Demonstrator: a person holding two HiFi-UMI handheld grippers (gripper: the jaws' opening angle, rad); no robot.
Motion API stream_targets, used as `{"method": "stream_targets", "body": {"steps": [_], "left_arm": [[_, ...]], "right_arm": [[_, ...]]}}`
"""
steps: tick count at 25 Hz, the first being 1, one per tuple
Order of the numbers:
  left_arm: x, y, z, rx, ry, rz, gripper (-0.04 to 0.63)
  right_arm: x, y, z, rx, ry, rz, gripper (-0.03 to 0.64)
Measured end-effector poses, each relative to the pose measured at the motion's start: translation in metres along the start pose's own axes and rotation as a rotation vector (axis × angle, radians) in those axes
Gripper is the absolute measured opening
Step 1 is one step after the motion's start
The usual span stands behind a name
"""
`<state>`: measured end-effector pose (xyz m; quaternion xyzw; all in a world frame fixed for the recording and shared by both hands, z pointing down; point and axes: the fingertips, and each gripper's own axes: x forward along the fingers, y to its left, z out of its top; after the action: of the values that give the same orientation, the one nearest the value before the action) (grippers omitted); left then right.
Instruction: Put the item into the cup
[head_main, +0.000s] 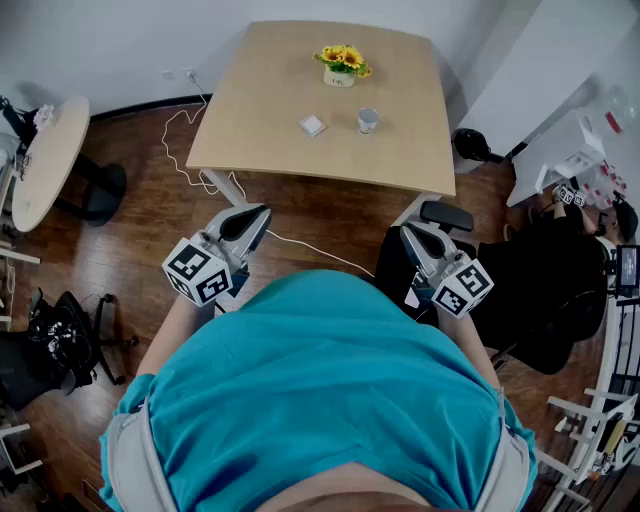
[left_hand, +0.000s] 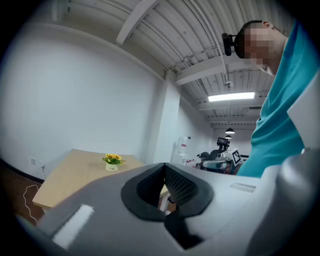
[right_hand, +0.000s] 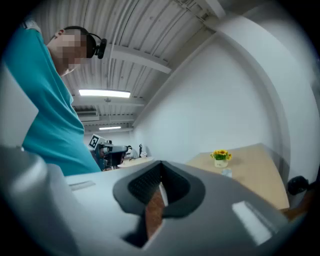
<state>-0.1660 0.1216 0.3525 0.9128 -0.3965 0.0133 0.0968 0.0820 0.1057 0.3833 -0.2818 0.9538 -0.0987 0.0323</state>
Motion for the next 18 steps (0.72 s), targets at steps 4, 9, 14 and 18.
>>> {"method": "stream_targets", "body": {"steps": [4, 9, 14, 18], "left_arm": [[0.032, -0.015, -0.002, 0.002, 0.014, -0.001, 0.005], [0.071, -0.022, -0.004, -0.005, 0.034, -0.020, 0.005], [0.093, 0.002, -0.016, -0.032, 0.054, -0.047, 0.005], [0.106, 0.051, -0.025, -0.014, 0.049, -0.089, 0.005]], "right_arm": [[-0.016, -0.022, 0.001, 0.014, -0.003, 0.023, 0.002], [-0.013, -0.044, -0.001, 0.017, 0.002, 0.054, 0.002], [0.013, -0.060, -0.011, 0.035, 0.020, 0.045, 0.001], [0.057, -0.079, -0.012, 0.015, 0.044, 0.007, 0.002]]}}
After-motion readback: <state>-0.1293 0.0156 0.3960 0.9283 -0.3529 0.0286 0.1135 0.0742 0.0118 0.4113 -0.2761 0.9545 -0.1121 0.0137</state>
